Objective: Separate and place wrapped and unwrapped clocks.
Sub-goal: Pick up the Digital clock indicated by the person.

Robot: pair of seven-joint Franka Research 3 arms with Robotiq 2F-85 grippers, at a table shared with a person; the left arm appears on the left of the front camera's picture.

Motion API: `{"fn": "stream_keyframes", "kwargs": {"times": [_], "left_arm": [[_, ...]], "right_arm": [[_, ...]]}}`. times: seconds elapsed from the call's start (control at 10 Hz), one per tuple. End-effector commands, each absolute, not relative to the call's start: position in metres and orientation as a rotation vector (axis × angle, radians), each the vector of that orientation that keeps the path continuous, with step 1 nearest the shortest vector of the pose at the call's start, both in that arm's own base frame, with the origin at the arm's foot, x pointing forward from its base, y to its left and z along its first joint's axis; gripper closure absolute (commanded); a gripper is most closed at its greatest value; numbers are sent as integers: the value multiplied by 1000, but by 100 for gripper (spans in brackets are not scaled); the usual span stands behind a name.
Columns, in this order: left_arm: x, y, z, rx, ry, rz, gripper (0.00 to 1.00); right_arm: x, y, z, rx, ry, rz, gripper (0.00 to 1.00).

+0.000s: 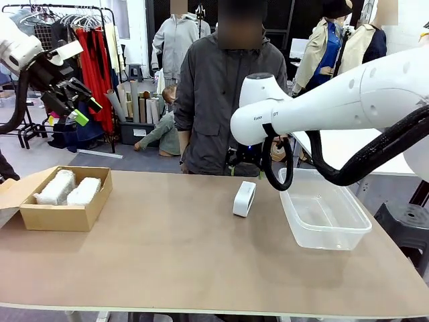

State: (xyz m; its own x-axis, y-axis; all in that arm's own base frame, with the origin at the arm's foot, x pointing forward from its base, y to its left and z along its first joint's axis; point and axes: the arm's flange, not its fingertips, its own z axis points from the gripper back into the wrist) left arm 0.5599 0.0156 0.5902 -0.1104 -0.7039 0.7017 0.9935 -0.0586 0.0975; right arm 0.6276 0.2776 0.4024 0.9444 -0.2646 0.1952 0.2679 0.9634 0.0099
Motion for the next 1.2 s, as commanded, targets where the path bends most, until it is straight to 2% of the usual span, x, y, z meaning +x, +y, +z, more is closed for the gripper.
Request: {"fn": "stream_keyframes", "kwargs": {"times": [0.0,0.6,0.8,1.1], "left_arm": [[559,16,590,-562,-668,-1578,0],[559,16,590,-562,-668,-1578,0],[559,16,590,-562,-668,-1578,0],[559,16,590,-562,-668,-1578,0]], "right_arm": [[616,275,402,5,-230,-296,0],[624,280,395,-10,-203,-264,0],[631,274,391,30,-254,-307,0],[636,267,373,48,-216,-353,0]]}}
